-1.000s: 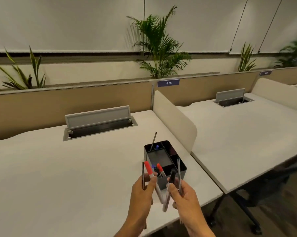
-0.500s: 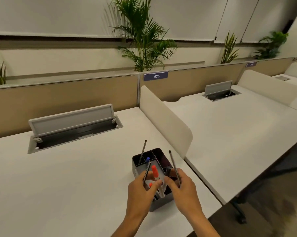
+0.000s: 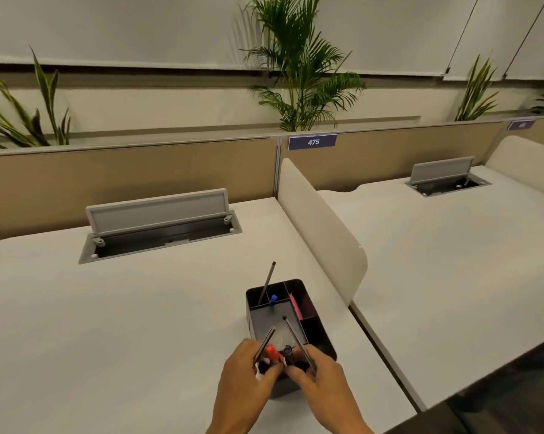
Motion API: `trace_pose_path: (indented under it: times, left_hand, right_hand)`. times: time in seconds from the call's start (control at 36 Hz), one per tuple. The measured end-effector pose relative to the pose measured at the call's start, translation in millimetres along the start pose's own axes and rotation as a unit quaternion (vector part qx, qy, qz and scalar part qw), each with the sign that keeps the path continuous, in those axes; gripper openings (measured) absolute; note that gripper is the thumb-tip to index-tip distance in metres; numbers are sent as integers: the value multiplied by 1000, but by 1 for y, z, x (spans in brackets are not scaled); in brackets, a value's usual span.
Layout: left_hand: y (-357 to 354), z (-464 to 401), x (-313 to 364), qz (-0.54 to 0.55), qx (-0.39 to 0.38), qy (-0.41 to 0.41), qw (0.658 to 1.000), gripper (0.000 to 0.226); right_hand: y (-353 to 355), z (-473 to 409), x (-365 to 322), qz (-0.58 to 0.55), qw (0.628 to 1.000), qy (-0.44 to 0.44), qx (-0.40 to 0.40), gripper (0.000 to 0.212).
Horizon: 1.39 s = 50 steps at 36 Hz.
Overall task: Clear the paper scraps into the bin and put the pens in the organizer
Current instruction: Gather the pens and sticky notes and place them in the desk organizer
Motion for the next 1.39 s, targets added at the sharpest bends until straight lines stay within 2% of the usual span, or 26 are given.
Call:
trace_pose_path:
  times: [0.22, 0.31, 0.36, 0.44, 0.56, 0.67, 0.81, 0.97, 1.14, 1.39]
  left_hand:
    - [4, -1, -6, 34, 1, 16, 999, 28]
    - [9, -6, -5, 71, 33, 12, 997, 20]
    - [14, -13, -4, 102, 54, 15, 993, 6]
    - [22, -30, -5, 166, 57, 40, 984, 24]
    - [40, -58, 6, 208, 50, 20, 977, 27]
    - [52, -89, 30, 198, 26, -28, 979, 28]
    - [56, -124, 44, 139, 38, -75, 987, 25]
    - [51, -148, 39, 117, 67, -87, 987, 20]
    - [46, -158, 21, 117, 90, -65, 987, 20]
    - [34, -162, -1, 46, 56, -56, 996, 18]
  right_hand:
    - [2, -4, -2, -8, 1000, -7, -5, 14]
    - [4, -7, -5, -26, 999, 10, 24, 9]
    - [7, -12, -9, -41, 998, 16, 45, 16]
    - [12, -26, -21, -87, 994, 12, 60, 28]
    - [22, -45, -48, -100, 989, 56, 91, 29]
    - [28, -65, -77, -83, 984, 112, 113, 25]
    - [26, -89, -107, -38, 981, 154, 115, 21]
    - [6, -117, -111, 55, 985, 126, 101, 27]
    - [-6, -136, -98, 163, 980, 82, 79, 29]
    - [-17, -148, -76, 244, 967, 31, 61, 27]
Point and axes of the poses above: each hand's wrist, its own z-axis away from the middle knuckle, its own y-axis out of the back of the hand, x = y × z, the point moved 3 cm from there along -z, towards the middle knuckle, and after that the axes turned 5 degrees about -z, right-handed, at the moved point
